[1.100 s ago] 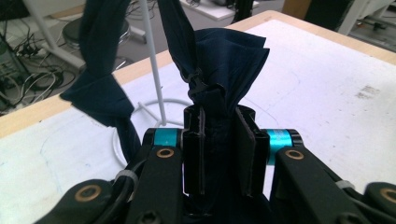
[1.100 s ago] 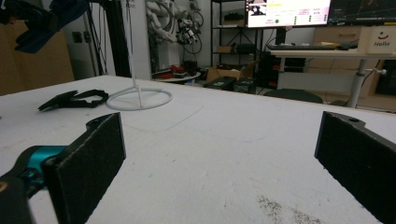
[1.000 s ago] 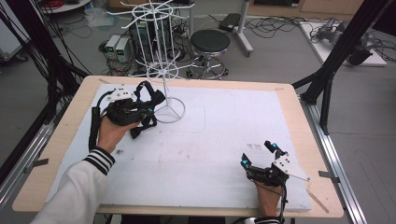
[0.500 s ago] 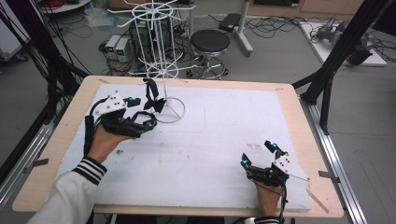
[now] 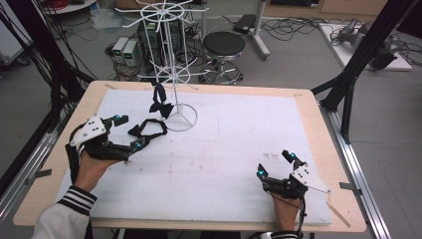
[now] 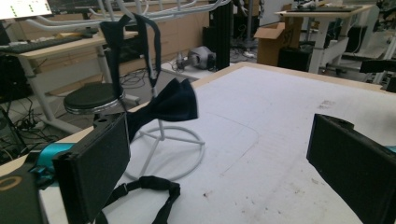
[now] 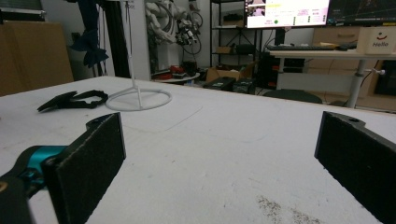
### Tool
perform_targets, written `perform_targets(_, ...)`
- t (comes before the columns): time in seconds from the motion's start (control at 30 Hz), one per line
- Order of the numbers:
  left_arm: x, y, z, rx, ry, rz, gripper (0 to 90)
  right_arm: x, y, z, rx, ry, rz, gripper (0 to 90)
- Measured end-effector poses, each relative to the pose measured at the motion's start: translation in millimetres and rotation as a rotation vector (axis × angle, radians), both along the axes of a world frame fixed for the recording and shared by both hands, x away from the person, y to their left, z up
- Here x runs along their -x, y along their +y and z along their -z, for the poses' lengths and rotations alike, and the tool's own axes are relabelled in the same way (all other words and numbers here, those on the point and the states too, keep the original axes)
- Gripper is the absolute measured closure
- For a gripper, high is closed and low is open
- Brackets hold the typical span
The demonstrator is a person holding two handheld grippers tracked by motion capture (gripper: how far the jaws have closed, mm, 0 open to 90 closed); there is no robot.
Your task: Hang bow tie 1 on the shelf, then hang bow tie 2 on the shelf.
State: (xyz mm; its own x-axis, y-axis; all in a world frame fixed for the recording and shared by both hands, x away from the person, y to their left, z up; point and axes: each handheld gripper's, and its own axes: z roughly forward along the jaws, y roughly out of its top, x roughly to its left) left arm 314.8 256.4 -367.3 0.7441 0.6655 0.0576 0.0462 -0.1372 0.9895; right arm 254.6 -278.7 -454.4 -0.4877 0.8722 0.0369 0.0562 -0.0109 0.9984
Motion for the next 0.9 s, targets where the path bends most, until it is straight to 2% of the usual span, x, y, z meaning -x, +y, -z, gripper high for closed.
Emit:
perform_targets(0.3, 20.7, 18.9, 11.6, 0.037, -0.055, -0.036, 6.6, 0.5, 0.0, 0.0, -0.005, 0.003, -0.001, 1.0)
perform_targets(0.47, 24.1, 25.6, 17.0, 0.043, -0.044, -0.049, 6.6, -0.3, -0.6, 0.1, 0.000, -0.007, 0.000, 1.1)
perform_targets(0.5, 24.3, 26.5, 18.1, 0.045, -0.042, -0.050, 6.6, 0.5, 0.0, 0.1, -0.007, 0.002, -0.002, 1.1)
perform_targets(0.77, 22.3, 30.4, 26.1, 0.044, -0.018, -0.056, 6.6, 0.4, 0.0, 0.0, -0.004, -0.001, -0.002, 1.0)
perform_targets(0.9, 21.1, 30.7, 27.3, 0.043, -0.019, -0.058, 6.6, -0.4, -0.6, 0.1, -0.001, -0.008, -0.001, 1.0)
